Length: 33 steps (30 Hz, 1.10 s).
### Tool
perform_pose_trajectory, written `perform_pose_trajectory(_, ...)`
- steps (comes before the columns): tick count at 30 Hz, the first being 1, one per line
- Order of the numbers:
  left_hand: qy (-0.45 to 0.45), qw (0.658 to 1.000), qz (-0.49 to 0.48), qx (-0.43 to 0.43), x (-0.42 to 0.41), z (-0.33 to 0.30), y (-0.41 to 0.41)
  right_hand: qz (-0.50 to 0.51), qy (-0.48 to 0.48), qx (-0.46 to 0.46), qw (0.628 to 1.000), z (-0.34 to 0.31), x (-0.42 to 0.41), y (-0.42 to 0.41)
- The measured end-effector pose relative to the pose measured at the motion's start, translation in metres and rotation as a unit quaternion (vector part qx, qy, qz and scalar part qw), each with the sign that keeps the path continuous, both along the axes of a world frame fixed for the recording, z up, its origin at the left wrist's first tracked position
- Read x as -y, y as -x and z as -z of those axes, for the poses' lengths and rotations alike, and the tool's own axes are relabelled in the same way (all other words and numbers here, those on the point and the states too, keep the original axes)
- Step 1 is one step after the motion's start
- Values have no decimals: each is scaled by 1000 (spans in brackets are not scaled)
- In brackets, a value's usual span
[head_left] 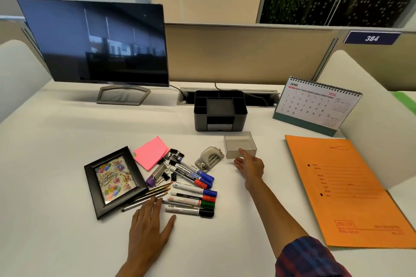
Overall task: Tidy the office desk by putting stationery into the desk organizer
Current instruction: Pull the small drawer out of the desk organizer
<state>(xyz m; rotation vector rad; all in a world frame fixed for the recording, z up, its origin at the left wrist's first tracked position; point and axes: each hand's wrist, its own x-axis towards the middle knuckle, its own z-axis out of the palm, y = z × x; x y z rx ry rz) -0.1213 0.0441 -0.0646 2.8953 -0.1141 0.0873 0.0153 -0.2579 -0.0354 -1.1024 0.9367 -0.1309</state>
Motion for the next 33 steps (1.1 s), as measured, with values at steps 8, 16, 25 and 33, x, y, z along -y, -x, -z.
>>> perform_pose_trajectory(8,20,1000,1,-16,1,0,0,-25,139,-18,990,-4,6,7)
perform_pose_trajectory(16,18,999,-32,-15,0,1,0,-49,335,-85,937,-5,3,16)
perform_pose_trajectory(25,4,999,-33,-34,0,4,0,-64,482,-23,873,-19,-25,13)
perform_pose_trajectory(33,13,999,-31,-41,1,4,0,-197,541,76,814,-17,-51,12)
